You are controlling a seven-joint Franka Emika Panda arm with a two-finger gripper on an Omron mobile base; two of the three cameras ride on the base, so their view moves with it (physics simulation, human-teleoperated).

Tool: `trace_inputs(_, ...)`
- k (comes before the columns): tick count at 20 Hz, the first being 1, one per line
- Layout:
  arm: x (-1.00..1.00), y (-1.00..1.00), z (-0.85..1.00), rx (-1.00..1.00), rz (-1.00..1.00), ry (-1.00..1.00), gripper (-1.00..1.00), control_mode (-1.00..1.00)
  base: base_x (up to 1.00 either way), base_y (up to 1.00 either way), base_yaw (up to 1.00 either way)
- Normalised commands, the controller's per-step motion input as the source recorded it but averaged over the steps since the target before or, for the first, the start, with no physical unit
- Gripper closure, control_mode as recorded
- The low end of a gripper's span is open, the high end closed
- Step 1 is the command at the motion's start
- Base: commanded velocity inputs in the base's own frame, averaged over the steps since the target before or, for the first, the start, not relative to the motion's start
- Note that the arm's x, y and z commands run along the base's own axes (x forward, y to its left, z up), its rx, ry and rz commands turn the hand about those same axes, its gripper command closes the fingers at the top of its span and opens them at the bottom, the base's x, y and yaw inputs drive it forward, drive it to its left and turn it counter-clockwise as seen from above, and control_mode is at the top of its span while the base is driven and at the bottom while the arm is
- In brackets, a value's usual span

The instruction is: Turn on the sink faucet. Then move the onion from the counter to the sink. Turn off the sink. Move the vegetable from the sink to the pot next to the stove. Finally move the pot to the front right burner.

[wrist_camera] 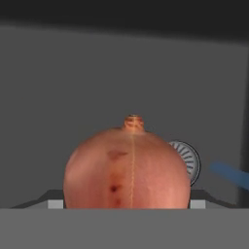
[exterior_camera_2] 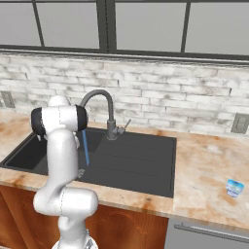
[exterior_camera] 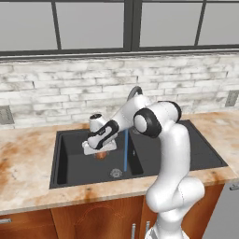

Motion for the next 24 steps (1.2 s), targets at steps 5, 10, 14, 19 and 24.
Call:
trace_inputs(5, 0.06, 0.06, -0.44, 0.0, -0.04, 0.0, 1.0, -1.0, 0.0, 0.0, 0.0)
trace_inputs(10, 0.0, 0.0, -0.46, 0.0, -0.03, 0.0, 1.0, -1.0, 0.0, 0.0, 0.0)
trace_inputs(14, 0.0, 0.03, -0.38, 0.0, -0.03, 0.0, 1.0, -1.0, 0.0, 0.0, 0.0)
trace_inputs(19, 0.0, 0.04, -0.41, 0.0, -0.03, 0.0, 1.0, -1.0, 0.0, 0.0, 0.0)
trace_inputs(24, 0.0, 0.1, -0.56, 0.0, -0.03, 0.0, -1.0, -1.0, 0.0, 0.0, 0.0)
